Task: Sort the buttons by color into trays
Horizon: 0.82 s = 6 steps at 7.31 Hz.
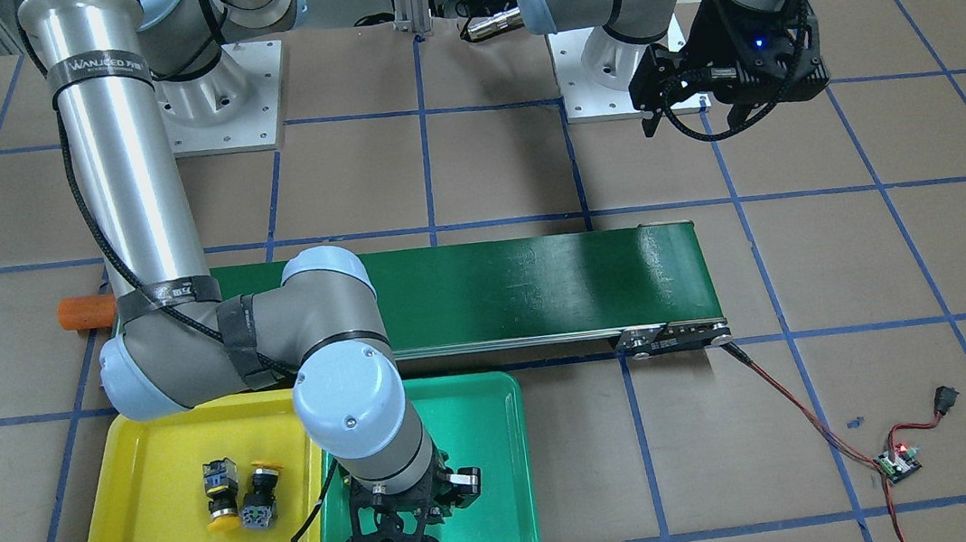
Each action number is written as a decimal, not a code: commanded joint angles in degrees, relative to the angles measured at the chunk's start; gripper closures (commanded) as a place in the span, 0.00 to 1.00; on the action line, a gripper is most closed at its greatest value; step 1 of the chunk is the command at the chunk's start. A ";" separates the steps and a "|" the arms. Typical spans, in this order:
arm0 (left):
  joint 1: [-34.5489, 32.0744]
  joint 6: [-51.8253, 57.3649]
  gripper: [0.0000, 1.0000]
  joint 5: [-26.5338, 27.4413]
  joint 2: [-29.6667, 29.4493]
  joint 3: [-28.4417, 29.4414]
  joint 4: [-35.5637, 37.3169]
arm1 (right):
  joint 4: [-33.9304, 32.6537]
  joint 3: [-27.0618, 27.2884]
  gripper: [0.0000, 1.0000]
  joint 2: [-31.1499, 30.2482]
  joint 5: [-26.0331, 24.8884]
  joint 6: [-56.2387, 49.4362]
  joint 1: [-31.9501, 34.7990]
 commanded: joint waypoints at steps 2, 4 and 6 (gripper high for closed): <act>0.00 0.00 0.00 0.09 0.06 -0.12 -0.11 | 0.13 -0.36 0.00 -1.55 0.12 -0.51 0.32; 0.35 0.09 0.00 0.09 0.06 -0.03 -0.11 | 0.82 -0.01 0.00 -5.14 -0.05 -1.13 0.23; 0.53 0.00 0.00 0.00 -0.03 -0.03 -0.03 | 11.20 1.39 0.00 -12.94 -1.19 -3.05 0.23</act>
